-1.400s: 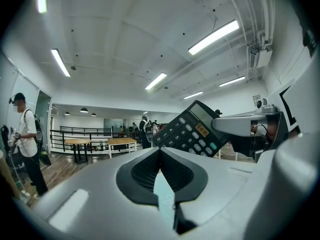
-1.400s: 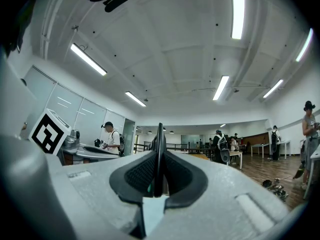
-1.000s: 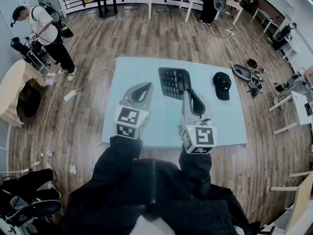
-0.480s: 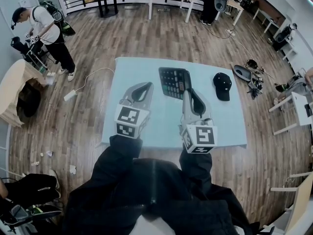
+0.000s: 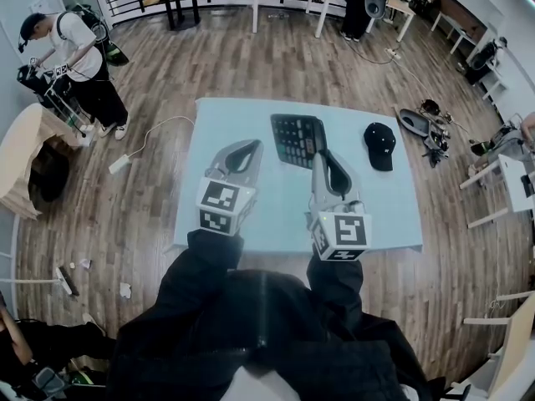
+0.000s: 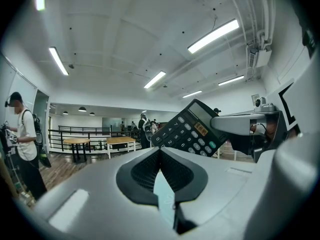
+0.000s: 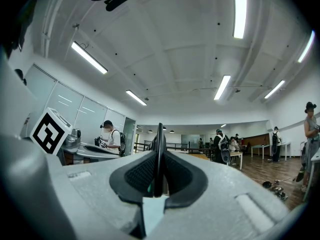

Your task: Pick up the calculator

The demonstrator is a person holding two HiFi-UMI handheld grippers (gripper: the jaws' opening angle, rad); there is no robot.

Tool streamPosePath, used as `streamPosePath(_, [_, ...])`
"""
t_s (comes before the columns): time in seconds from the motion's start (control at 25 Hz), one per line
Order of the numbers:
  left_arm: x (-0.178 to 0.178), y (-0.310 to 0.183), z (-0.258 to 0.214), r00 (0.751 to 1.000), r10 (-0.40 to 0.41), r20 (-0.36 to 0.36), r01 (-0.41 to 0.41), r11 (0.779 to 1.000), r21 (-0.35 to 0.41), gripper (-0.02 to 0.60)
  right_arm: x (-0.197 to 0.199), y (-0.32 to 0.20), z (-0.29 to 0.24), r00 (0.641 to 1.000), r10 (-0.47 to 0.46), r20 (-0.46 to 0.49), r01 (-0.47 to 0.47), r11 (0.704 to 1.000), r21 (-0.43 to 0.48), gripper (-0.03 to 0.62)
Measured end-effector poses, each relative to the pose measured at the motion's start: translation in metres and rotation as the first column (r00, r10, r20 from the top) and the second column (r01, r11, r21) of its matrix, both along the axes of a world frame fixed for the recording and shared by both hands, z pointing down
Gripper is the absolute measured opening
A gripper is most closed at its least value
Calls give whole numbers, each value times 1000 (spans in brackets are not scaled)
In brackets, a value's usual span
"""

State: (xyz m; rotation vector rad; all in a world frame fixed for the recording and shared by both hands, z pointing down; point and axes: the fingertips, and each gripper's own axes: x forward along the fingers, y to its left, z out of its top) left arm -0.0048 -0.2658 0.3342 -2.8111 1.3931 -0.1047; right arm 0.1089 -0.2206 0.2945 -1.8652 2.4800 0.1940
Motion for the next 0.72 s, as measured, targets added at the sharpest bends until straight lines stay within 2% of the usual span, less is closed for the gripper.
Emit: streamPosePath(0.72, [0,-3,2,1000,-2,-5,1,1000,-9,2,-2,-3,6,1000,-11,3,11,1000,-17,43])
